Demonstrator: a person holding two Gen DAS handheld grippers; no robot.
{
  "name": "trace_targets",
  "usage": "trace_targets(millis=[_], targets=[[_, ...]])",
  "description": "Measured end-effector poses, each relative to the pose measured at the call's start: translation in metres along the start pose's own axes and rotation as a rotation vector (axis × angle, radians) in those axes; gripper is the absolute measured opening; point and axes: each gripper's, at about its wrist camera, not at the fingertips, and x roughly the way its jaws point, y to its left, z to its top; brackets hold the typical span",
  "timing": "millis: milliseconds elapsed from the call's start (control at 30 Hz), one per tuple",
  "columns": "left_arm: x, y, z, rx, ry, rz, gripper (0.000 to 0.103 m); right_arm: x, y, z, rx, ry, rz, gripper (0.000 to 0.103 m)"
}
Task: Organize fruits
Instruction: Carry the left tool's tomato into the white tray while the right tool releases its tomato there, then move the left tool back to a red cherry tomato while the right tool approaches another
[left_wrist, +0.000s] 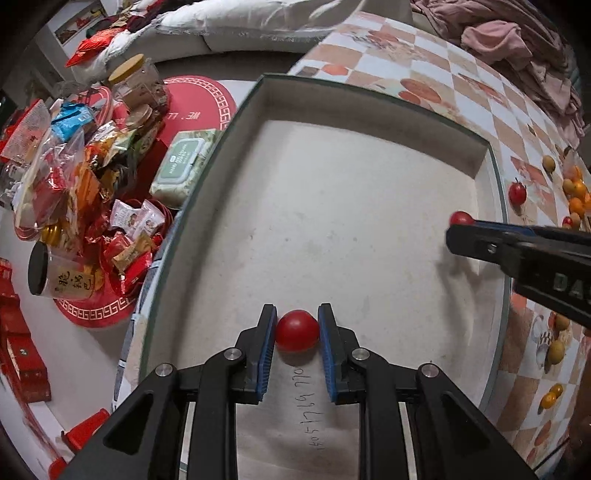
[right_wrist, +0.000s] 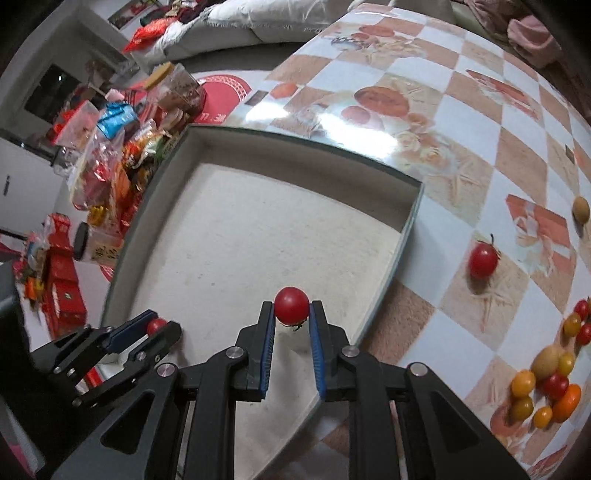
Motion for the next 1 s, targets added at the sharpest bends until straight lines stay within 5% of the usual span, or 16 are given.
trace_targets(millis=[100, 133, 167, 200, 267, 333, 433, 700, 1000], targets=[[0.0, 0.0, 0.0, 0.0, -0.003, 0.001, 0.025, 0.01, 0.004, 0.0, -0.026, 0.025, -0.03, 0.021], [0.001, 0.001, 0.0, -0.005, 0.006, -0.015, 0.045, 0.014, 0.005, 0.0, -0.03, 0.034, -0.037, 0.021], [0.002, 0.003, 0.0, -0.013, 0.012, -0.022, 0.075, 0.015, 0.004, -0.001, -0.034, 0.04, -0.043, 0.021], [-0.001, 0.004, -0.002, -0.023, -0.011, -0.005, 0.082, 0.014, 0.006, -0.001, -0.043, 0.032, -0.047, 0.025], [-0.007, 0.004, -0.003, -0.012, -0.047, 0.017, 0.082, 0.015, 0.007, -0.002, -0.054, 0.035, -0.04, 0.036], [-0.005, 0.004, -0.004, -0.011, -0.023, 0.01, 0.082, 0.015, 0.01, -0.002, -0.066, 0.038, -0.022, 0.061], [-0.004, 0.007, -0.005, -0.025, -0.006, 0.003, 0.082, 0.014, 0.015, 0.0, -0.064, 0.028, -0.018, 0.078], [-0.018, -0.002, -0.004, 0.028, -0.013, 0.02, 0.082, -0.025, 0.014, 0.0, -0.001, -0.077, 0.054, 0.084], [-0.038, -0.054, 0.006, 0.137, -0.008, -0.014, 0.082, -0.075, -0.041, -0.027, 0.136, -0.138, -0.007, 0.084]])
